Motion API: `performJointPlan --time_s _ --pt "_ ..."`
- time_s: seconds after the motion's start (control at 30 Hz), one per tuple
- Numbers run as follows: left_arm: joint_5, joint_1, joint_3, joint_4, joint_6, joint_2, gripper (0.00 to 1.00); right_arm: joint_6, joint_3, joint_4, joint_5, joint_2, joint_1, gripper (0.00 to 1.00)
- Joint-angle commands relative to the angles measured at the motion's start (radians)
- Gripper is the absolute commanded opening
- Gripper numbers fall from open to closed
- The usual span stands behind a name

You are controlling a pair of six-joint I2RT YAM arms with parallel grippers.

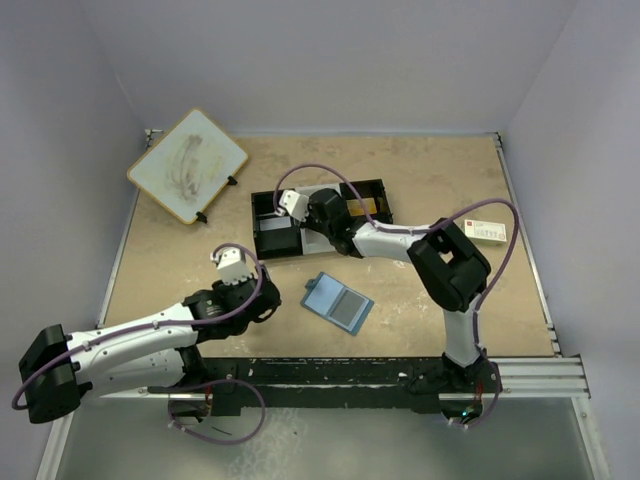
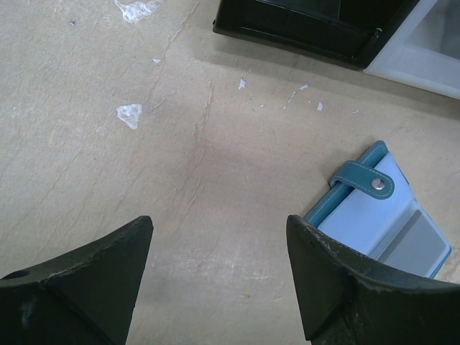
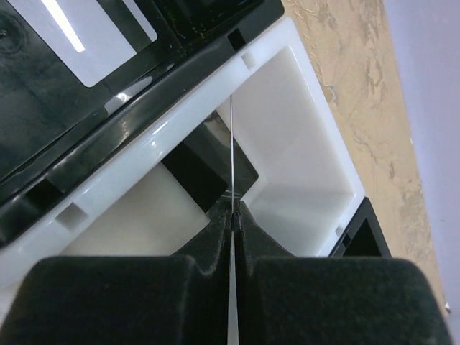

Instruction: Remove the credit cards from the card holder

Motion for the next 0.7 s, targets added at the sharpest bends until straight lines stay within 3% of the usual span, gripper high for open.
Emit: performJointPlan --time_s 0.0,0.17,0.37,0.47,0.67 --pt "-0.017 0.006 0.041 -0.021 0.001 -0.029 0.73 -0.091 0.065 0.06 0.03 0.025 0.001 0.0" --pt "-0.023 0.006 0.042 -0.04 -0.002 -0.048 0.73 -0.136 0.075 0.06 0.026 0.07 0.001 0.0" --pt "-0.025 0.007 0.042 -0.043 -0.004 -0.056 0.73 -0.118 0.052 0.063 -0.003 0.068 0.001 0.08" --pt "-0.022 0.006 0.043 -0.035 -0.001 -0.049 0.73 -0.104 0.046 0.046 -0.058 0.05 0.0 0.18" --pt "-0.012 0.006 0.047 -0.027 0.008 -0.032 0.73 -0.083 0.03 0.048 -0.11 0.016 -0.009 0.28"
